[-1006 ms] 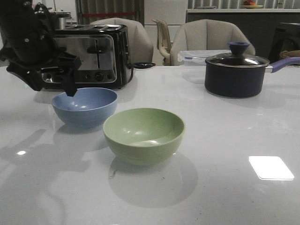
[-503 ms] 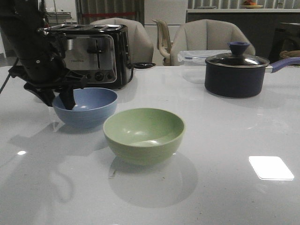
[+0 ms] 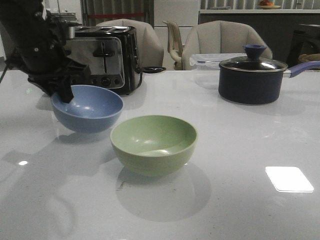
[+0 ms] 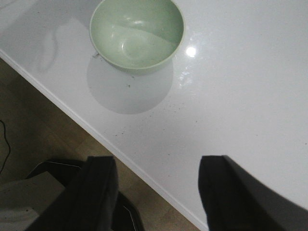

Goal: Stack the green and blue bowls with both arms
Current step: 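Grasp and lift the light blue bowl with the left gripper, then carry the blue bowl over the green bowl and lower it inside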

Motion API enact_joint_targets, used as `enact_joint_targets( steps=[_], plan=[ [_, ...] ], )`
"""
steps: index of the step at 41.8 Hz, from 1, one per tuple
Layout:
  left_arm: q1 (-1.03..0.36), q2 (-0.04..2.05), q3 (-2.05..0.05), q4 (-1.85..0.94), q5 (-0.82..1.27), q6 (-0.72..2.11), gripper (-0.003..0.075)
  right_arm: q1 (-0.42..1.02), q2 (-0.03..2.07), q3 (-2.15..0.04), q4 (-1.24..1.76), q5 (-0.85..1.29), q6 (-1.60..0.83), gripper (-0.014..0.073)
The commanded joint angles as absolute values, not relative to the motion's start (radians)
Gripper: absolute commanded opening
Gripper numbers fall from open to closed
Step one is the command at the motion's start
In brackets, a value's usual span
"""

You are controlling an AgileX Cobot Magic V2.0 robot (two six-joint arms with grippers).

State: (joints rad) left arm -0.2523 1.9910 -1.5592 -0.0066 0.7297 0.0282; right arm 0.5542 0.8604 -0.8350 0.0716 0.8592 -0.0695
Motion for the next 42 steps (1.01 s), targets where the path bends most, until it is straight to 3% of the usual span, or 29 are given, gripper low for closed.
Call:
enact_joint_targets(
  steps=[1,17,28,42],
  plan=[
    [-0.255,1.844,-1.595,-0.013,0.712,0.029,0.0098,0.553,0.856,-0.860,0.065,0.802,-0.070,0.0484],
    [-0.405,1.622,-1.548,-0.245,0.814,0.232,0.0098,0.553,0.856,-0.860,0.065,0.802,-0.070,0.0484],
    [-0.535,1.629,-1.442,-0.245,0.763,0.237,0.0098,0.553,0.856,-0.860,0.065,0.802,-0.070,0.0484],
    [-0.545,1.750,-1.403,-0.312,0.641,0.237,0.0098,0.553,0.856,-0.860,0.065,0.802,-0.070,0.0484]
  ],
)
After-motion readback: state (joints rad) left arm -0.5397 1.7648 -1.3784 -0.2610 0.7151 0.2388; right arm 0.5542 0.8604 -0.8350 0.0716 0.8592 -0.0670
